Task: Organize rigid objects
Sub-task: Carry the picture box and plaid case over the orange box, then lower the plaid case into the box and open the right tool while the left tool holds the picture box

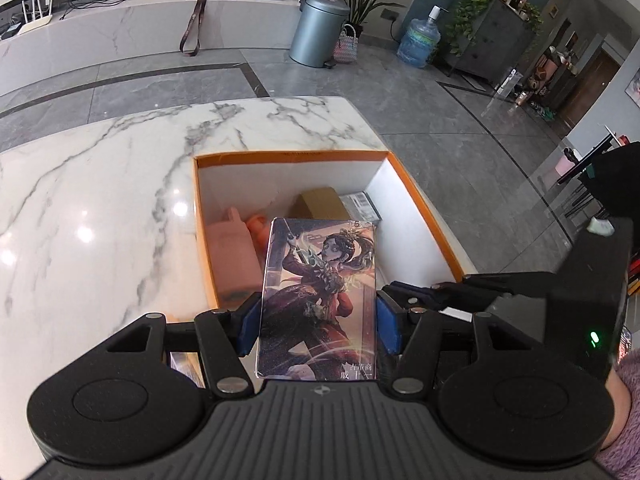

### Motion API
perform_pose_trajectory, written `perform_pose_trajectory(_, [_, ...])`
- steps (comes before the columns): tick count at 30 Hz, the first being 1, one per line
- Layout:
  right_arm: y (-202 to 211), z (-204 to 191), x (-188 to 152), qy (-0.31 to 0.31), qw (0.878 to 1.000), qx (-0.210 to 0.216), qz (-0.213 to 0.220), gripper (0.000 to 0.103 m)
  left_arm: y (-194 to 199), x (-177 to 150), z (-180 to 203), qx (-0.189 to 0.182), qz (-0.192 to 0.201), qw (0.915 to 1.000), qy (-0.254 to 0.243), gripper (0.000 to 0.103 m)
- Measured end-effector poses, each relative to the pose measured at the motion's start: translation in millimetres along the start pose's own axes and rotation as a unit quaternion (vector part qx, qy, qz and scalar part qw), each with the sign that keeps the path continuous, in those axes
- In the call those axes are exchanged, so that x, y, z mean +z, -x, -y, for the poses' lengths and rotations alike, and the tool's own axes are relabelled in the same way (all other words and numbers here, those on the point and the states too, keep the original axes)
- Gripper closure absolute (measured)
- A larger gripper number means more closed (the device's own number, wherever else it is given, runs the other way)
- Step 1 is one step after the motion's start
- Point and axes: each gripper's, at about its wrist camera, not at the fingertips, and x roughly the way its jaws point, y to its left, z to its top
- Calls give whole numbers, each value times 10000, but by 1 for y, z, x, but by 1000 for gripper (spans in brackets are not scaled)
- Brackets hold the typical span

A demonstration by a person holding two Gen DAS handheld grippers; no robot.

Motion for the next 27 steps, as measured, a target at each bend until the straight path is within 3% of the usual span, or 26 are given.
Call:
perform_pose_trajectory(5, [-25, -2, 10, 261, 9994, -193, -150, 103, -10, 3, -9, -108, -95, 9999, -19, 37])
perform_pose_trajectory(11, [-17, 13, 2, 183, 9969, 497, -583, 97, -14, -7, -6, -168, -205, 9996, -102, 37])
perform_pose_trajectory(15, [-13, 8, -16, 578, 9918, 697, -904, 96, -18, -14, -1, -226, -175, 9995, -143, 37])
perform_pose_trajectory(16, [-13, 6, -20, 725, 9900, 734, -965, 94, -18, -15, -1, -234, -182, 9995, -128, 37])
perform_pose_trajectory(18, [-15, 2, -29, 930, 9866, 735, -1122, 74, -18, -19, -1, -241, -179, 9995, -72, 37])
perform_pose_trajectory(22, [-9, -9, -40, 1277, 9768, 1020, -1382, 69, -13, -27, -2, -172, -162, 9996, -125, 37])
perform_pose_trajectory(27, [-21, -20, -45, 1395, 9713, 715, -1787, 54, -15, -33, 6, 65, -115, 9990, -431, 37])
